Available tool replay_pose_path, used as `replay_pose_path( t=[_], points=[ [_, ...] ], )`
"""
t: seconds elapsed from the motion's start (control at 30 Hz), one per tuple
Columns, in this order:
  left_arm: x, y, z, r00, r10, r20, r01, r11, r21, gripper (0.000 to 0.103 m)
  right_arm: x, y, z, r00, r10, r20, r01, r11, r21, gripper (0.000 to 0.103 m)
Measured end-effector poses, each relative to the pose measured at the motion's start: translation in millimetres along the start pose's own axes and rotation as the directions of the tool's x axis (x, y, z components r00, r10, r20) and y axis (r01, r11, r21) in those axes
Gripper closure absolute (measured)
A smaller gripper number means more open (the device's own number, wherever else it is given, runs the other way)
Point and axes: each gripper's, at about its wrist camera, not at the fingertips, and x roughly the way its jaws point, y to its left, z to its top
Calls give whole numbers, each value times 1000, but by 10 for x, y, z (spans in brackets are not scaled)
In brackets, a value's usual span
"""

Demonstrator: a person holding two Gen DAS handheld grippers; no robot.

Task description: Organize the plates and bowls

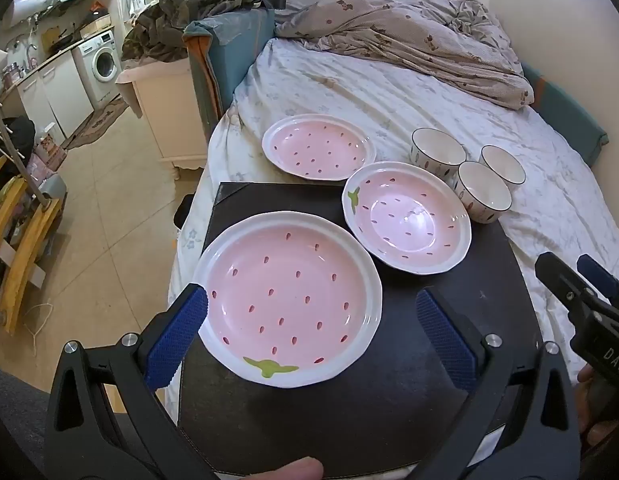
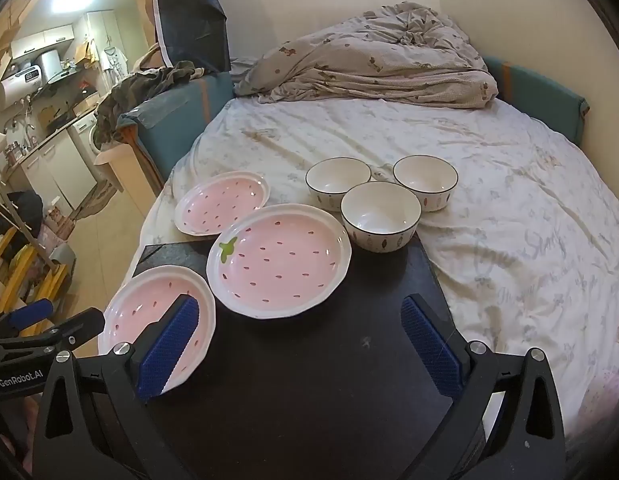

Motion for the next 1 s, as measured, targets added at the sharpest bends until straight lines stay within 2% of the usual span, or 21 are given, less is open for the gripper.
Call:
replay_pose_path(
  t=[1.0],
  points=[
    [-29, -22, 2, 1000, 0, -3, 0, 1000, -1, 0, 56, -43, -9, 1000, -1, -7, 1, 1000, 4, 0]
  ],
)
